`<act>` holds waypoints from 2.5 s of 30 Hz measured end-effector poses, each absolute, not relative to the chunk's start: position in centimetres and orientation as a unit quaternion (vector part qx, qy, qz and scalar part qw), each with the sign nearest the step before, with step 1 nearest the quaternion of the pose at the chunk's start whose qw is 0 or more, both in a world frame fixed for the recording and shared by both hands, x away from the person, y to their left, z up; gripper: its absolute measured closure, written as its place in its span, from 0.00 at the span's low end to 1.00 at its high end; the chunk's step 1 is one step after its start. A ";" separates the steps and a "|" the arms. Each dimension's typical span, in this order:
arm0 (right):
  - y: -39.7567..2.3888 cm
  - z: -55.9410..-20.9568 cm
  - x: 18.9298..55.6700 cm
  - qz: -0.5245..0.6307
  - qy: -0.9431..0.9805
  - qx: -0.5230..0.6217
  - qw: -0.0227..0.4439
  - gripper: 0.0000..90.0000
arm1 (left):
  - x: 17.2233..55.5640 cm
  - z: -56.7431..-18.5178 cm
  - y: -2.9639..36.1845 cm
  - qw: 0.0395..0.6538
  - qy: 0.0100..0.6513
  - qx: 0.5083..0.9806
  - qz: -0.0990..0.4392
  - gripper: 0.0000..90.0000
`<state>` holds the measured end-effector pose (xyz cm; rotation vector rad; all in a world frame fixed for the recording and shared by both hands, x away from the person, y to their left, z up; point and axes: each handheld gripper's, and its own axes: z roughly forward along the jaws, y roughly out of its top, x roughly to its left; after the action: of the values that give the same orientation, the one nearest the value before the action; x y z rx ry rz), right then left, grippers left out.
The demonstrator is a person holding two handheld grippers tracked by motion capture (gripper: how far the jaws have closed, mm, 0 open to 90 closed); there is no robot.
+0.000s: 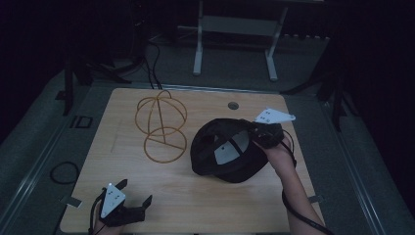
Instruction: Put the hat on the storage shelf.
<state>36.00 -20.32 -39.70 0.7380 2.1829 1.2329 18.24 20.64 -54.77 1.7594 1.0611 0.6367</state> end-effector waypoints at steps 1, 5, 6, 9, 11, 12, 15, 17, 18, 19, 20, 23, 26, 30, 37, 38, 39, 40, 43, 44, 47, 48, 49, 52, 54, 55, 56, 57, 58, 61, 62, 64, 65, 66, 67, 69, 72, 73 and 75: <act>-20.3 -39.6 35.8 0.457 0.804 0.274 0.265 0.98 | 18.4 -54.6 20.2 0.473 0.428 0.725 0.259 0.01; -20.5 -39.2 35.3 0.466 0.797 0.279 0.264 0.98 | 18.9 -53.5 18.9 0.489 0.406 0.734 0.239 0.01; -20.5 -39.2 35.2 0.466 0.796 0.281 0.264 0.98 | 19.0 -53.2 18.6 0.496 0.406 0.731 0.234 0.01; -20.6 -39.2 35.1 0.467 0.795 0.286 0.262 0.98 | 19.7 -52.3 17.5 0.504 0.400 0.730 0.229 0.01; -20.6 -39.2 35.1 0.468 0.793 0.288 0.263 0.98 | 20.1 -51.6 16.4 0.507 0.389 0.735 0.226 0.01; -20.6 -39.2 35.0 0.470 0.792 0.289 0.263 0.98 | 20.3 -51.3 16.1 0.506 0.384 0.739 0.226 0.01; -20.7 -39.2 34.9 0.476 0.788 0.291 0.260 0.98 | 20.7 -50.1 15.0 0.506 0.361 0.750 0.227 0.01; -20.6 -39.2 34.9 0.476 0.788 0.292 0.261 0.98 | 21.1 -49.5 14.3 0.509 0.354 0.754 0.217 0.01; -20.6 -39.2 34.9 0.476 0.787 0.291 0.261 0.98 | 21.3 -49.2 13.9 0.508 0.353 0.755 0.218 0.02; -20.5 -39.2 34.9 0.474 0.789 0.290 0.263 0.98 | 21.5 -48.9 13.5 0.509 0.349 0.757 0.216 0.01; -20.4 -39.2 34.9 0.474 0.789 0.289 0.264 0.98 | 21.8 -48.7 13.0 0.509 0.344 0.759 0.217 0.02; -20.3 -39.3 34.9 0.475 0.790 0.288 0.261 0.98 | 22.4 -48.3 11.8 0.507 0.333 0.764 0.220 0.01; -20.1 -39.4 34.9 0.476 0.790 0.286 0.259 0.98 | 23.1 -48.2 10.7 0.505 0.328 0.768 0.218 0.02; -20.1 -39.4 34.8 0.482 0.787 0.285 0.258 0.98 | 24.3 -48.2 9.5 0.512 0.332 0.766 0.200 0.07; -20.3 -39.6 34.6 0.483 0.787 0.284 0.257 0.98 | 26.1 -47.9 8.3 0.518 0.345 0.759 0.190 0.17; -20.4 -39.6 34.6 0.483 0.788 0.284 0.256 0.98 | 26.4 -47.9 8.2 0.518 0.349 0.758 0.189 0.18; -20.4 -39.6 34.6 0.483 0.788 0.283 0.256 0.98 | 26.6 -47.9 8.1 0.515 0.350 0.759 0.190 0.18; -20.5 -39.6 34.6 0.485 0.787 0.284 0.256 0.98 | 26.7 -47.9 7.9 0.512 0.352 0.759 0.195 0.18; -20.7 -39.5 34.5 0.490 0.784 0.283 0.255 0.98 | 26.9 -48.1 7.7 0.515 0.357 0.755 0.192 0.26; -20.7 -39.5 34.4 0.491 0.784 0.282 0.254 0.98 | 27.0 -48.2 7.7 0.517 0.364 0.749 0.197 0.29; -20.9 -39.3 34.3 0.500 0.779 0.283 0.251 0.98 | 27.2 -48.5 7.8 0.518 0.374 0.743 0.200 0.35; -21.0 -39.2 34.2 0.501 0.778 0.284 0.252 0.98 | 27.3 -48.6 7.9 0.517 0.374 0.744 0.198 0.35; -21.1 -39.1 34.2 0.504 0.777 0.282 0.250 0.98 | 27.3 -48.7 7.9 0.517 0.376 0.742 0.200 0.37; -21.1 -38.9 34.0 0.510 0.776 0.279 0.245 0.98 | 27.5 -48.7 8.0 0.519 0.380 0.741 0.193 0.44; -21.0 -38.9 33.9 0.511 0.776 0.277 0.245 0.98 | 27.6 -48.6 7.9 0.521 0.381 0.738 0.196 0.48; -21.0 -38.9 33.9 0.512 0.775 0.277 0.245 0.98 | 27.7 -48.6 7.8 0.522 0.383 0.736 0.197 0.50; -21.0 -38.8 33.8 0.514 0.774 0.278 0.244 0.98 | 27.8 -48.5 7.8 0.523 0.385 0.734 0.199 0.52; -21.0 -38.9 33.8 0.514 0.774 0.277 0.245 0.98 | 27.8 -48.5 7.7 0.526 0.390 0.729 0.198 0.54; -21.0 -38.9 33.8 0.514 0.774 0.278 0.245 0.98 | 27.9 -48.4 7.7 0.524 0.395 0.727 0.202 0.56; -21.0 -39.1 33.8 0.512 0.774 0.281 0.243 0.98 | 28.1 -48.3 7.5 0.518 0.402 0.725 0.209 0.65; -21.0 -39.2 33.8 0.513 0.774 0.281 0.243 0.98 | 28.1 -48.3 7.5 0.516 0.401 0.725 0.216 0.71; -21.1 -39.4 33.7 0.512 0.775 0.281 0.242 0.98 | 28.2 -48.3 7.4 0.510 0.401 0.727 0.226 0.80; -21.1 -39.5 33.6 0.512 0.775 0.282 0.242 0.98 | 28.2 -48.2 7.3 0.506 0.400 0.728 0.230 0.86; -21.0 -39.7 33.5 0.511 0.775 0.282 0.240 0.98 | 28.2 -48.2 7.2 0.503 0.399 0.729 0.234 0.90; -21.0 -39.8 33.5 0.511 0.776 0.281 0.241 0.98 | 28.2 -48.1 7.2 0.504 0.399 0.729 0.236 0.95; -21.0 -40.2 33.3 0.510 0.777 0.282 0.240 0.98 | 28.2 -47.9 7.0 0.501 0.396 0.732 0.239 0.98; -21.2 -40.8 33.0 0.513 0.774 0.285 0.237 0.98 | 27.9 -47.6 6.9 0.502 0.389 0.732 0.248 0.99; -21.4 -41.0 32.9 0.515 0.773 0.287 0.235 0.98 | 27.9 -47.4 6.9 0.505 0.388 0.731 0.245 0.99; -21.7 -41.4 32.7 0.522 0.768 0.291 0.230 0.98 | 27.8 -47.0 6.9 0.508 0.386 0.729 0.248 0.99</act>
<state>32.72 -21.74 -41.39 0.8013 2.1138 1.4350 27.78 6.91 -47.02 1.7557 0.9312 0.5986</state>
